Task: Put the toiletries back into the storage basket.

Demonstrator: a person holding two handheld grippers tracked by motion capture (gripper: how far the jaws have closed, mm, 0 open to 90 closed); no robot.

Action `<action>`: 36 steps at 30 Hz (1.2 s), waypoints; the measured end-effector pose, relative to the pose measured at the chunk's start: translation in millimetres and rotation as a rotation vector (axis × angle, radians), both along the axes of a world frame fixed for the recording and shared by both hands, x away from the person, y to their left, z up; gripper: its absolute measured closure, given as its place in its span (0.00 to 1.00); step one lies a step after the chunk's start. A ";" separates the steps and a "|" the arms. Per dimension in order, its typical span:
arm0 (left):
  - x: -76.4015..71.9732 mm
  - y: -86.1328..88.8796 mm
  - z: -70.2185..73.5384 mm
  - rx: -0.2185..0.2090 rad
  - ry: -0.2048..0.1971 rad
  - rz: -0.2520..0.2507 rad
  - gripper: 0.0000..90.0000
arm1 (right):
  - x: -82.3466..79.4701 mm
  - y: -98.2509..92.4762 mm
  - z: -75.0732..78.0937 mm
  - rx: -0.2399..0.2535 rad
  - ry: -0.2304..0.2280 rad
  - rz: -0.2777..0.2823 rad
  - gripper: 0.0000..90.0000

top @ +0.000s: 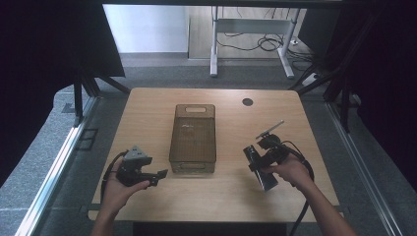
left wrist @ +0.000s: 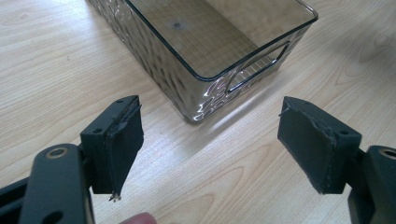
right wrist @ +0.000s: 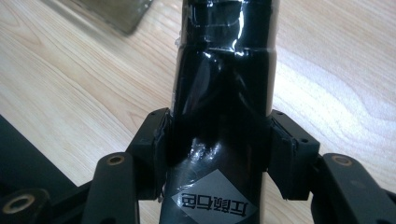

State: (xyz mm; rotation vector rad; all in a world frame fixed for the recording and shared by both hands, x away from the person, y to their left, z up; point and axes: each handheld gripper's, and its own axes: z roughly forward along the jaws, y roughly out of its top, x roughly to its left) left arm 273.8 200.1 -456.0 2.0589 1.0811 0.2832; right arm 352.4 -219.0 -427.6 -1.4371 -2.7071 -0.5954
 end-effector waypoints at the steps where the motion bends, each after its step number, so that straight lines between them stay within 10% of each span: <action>1: 0.0 -0.2 -0.1 0.000 0.001 0.000 0.25 | 0.9 0.5 1.3 0.003 0.000 0.002 0.50; 36: 0.3 3.2 0.9 -0.007 -0.001 0.001 0.25 | 31.6 42.8 36.7 0.080 -0.015 0.026 0.50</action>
